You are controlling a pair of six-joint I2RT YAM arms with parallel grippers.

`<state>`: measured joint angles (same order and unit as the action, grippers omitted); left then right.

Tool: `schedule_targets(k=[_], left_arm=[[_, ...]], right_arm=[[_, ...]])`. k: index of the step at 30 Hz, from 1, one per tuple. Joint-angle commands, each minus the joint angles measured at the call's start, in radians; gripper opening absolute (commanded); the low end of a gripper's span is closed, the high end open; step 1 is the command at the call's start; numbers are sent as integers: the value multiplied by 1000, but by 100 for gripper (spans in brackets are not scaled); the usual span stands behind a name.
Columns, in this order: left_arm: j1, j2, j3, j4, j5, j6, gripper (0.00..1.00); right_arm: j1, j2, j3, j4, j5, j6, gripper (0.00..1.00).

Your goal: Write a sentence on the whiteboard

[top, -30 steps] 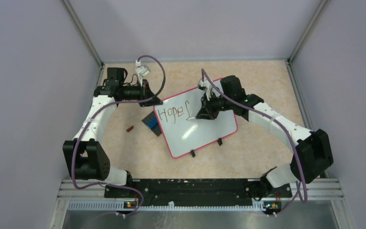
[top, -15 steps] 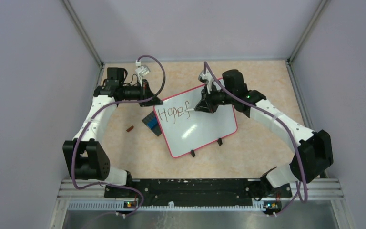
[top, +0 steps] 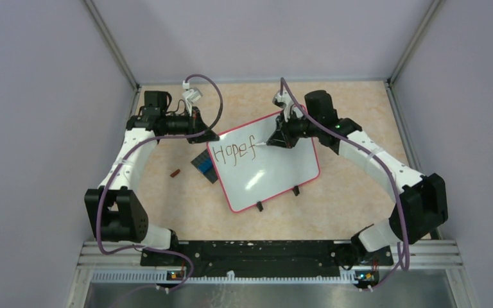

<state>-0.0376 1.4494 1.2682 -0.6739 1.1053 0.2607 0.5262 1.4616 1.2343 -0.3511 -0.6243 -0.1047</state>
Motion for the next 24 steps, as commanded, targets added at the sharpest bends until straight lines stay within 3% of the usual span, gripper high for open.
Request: schedule_targets(k=[1,12,24], left_arm=[[-7,2,-18,4,-72,26,0],[-7,1,-18,5,-65,23,0],[-7,0,-16,7,-66,21,0]], right_arm=[[-36,-23,29,3,38,-41,0],[-63,-83,13,24,-73,-11,0],[-72,-45,26,18,-49,-19,0]])
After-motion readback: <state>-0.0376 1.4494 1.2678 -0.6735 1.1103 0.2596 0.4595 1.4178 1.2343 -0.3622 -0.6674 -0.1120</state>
